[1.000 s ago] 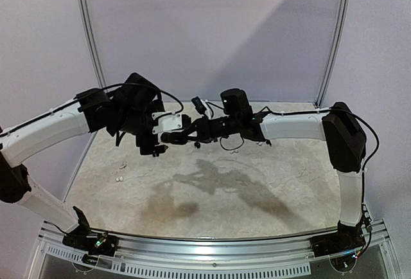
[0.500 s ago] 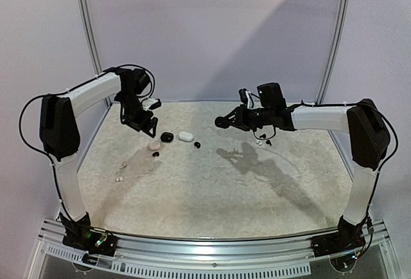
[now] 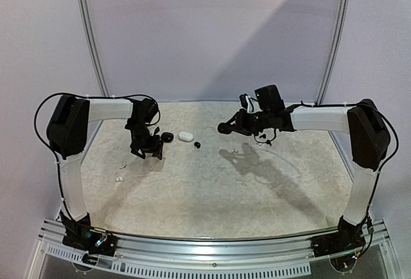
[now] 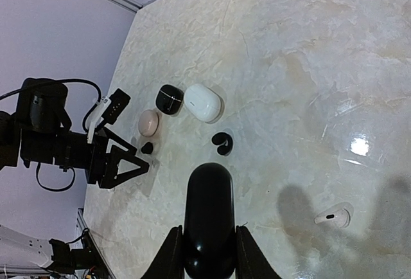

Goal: Insert the wireless bluetooth earbuds into the charging case

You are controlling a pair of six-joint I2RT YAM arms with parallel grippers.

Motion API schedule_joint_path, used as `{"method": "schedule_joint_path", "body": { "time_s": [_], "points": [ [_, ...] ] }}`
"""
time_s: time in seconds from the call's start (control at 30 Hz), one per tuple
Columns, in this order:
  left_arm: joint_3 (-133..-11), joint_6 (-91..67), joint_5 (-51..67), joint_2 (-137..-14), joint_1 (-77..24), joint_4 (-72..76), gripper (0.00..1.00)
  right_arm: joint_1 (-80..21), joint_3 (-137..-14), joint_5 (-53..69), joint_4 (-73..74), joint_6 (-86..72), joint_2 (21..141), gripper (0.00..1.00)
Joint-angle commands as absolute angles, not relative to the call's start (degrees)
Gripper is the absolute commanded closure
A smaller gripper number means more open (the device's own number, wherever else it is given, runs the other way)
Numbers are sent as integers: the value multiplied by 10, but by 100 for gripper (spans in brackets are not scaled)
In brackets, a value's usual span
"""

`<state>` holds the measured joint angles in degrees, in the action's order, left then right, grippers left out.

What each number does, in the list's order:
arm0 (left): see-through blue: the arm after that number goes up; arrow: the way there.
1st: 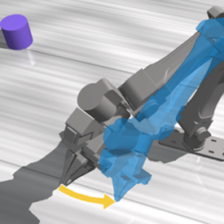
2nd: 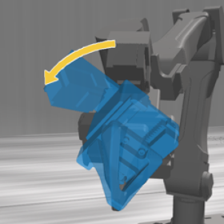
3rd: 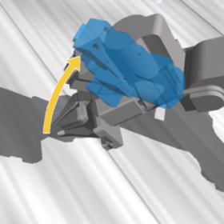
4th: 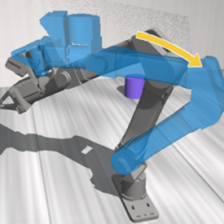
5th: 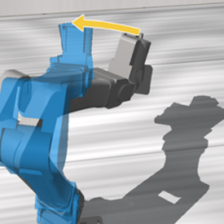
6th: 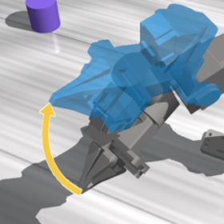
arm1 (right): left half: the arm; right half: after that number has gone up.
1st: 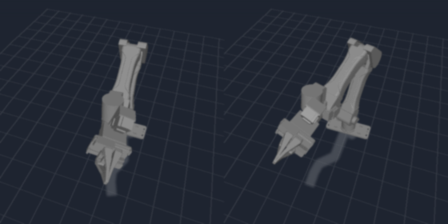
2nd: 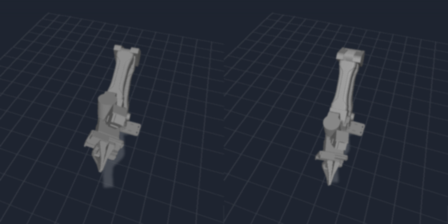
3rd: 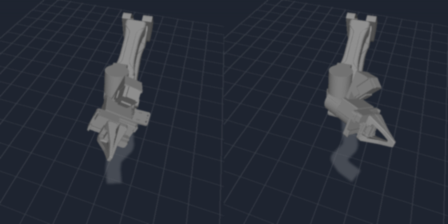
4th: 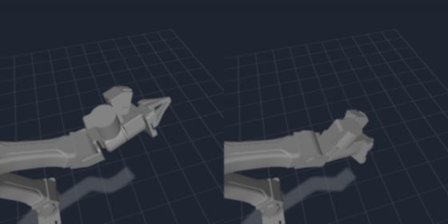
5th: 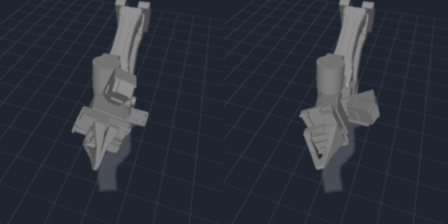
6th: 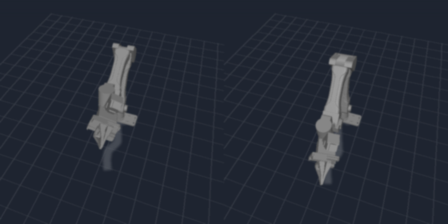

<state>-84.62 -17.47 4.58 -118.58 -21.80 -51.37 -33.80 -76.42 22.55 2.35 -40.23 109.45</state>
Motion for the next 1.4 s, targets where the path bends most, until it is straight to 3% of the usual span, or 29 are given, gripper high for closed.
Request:
{"method": "schedule_joint_path", "body": {
  "time_s": [0.0, 0.23, 0.8, 1.37],
  "points": [
    [-851, -223, 30, -1213, -229, -448, 27, -339, -764, 213, 43, -391, 1075, 100],
    [-869, -234, -19, -1245, -232, -454, 39, -339, -764, 217, 45, -384, 1077, 100],
    [-883, -225, -18, -1257, -262, -458, 75, -340, -752, 215, 57, -364, 1067, 100],
    [-942, -177, 9, -1313, -484, -489, 78, -340, -657, 162, 92, -321, 955, 100]
  ]
}}
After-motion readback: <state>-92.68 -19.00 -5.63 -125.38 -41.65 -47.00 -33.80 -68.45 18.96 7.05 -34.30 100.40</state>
